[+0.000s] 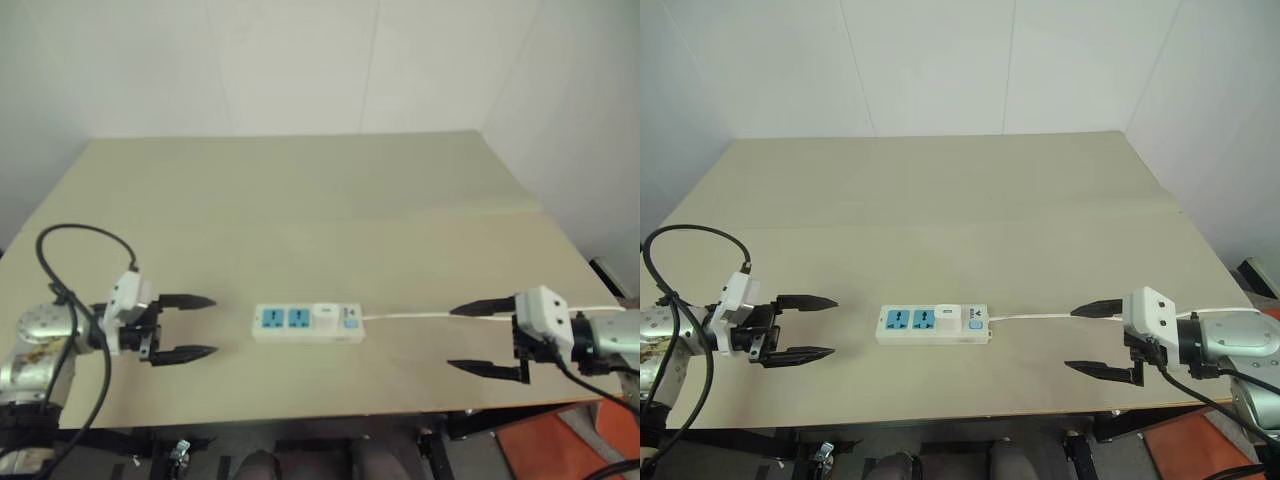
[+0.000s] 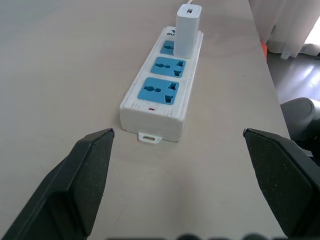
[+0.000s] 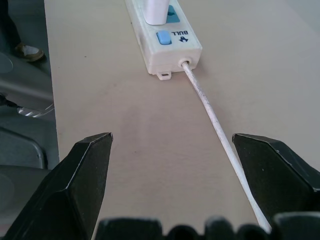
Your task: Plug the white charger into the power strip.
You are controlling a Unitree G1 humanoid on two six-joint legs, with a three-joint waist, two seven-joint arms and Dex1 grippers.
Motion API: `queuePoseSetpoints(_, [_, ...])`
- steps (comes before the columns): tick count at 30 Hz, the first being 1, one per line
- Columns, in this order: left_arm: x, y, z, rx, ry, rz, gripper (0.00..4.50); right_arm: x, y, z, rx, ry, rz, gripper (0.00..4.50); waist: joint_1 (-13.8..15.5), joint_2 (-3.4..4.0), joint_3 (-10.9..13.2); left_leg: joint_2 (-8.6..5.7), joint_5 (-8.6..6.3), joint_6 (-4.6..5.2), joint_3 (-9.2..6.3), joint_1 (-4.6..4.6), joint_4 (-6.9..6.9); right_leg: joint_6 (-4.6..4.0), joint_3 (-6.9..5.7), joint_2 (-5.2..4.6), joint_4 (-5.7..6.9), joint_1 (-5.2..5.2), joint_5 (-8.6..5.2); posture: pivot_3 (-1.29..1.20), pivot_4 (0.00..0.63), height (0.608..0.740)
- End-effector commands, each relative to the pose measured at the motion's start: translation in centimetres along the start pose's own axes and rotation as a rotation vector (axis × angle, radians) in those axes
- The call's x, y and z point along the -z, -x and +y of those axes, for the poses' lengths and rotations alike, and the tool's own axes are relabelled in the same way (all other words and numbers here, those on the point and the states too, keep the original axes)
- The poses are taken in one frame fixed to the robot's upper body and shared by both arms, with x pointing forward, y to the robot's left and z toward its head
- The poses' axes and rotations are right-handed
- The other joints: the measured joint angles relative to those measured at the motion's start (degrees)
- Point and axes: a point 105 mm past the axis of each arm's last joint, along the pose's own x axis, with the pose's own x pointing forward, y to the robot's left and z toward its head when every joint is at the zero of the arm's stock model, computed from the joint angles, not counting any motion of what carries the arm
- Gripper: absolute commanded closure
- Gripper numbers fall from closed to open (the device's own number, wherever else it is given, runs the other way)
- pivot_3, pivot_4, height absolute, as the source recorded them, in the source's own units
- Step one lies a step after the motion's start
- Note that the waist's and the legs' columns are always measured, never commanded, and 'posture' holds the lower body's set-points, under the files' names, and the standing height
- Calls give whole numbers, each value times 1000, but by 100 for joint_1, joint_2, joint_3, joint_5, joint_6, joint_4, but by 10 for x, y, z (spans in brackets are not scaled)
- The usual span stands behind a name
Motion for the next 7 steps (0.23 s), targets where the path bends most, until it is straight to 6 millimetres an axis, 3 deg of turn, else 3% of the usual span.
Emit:
queuePoseSetpoints(1, [-7,0,3,-3,-45,-5,0,-11,8,-5,27,37,-10,26,0,0,0,0,0,0,0,1,0,0,0,0,1,0,0,0,150,740])
queuePoseSetpoints(7, [-7,1,5,-12,-49,-7,0,-10,6,-5,27,38,-9,26,0,0,0,0,0,0,0,3,2,0,0,0,2,3,0,0,150,740])
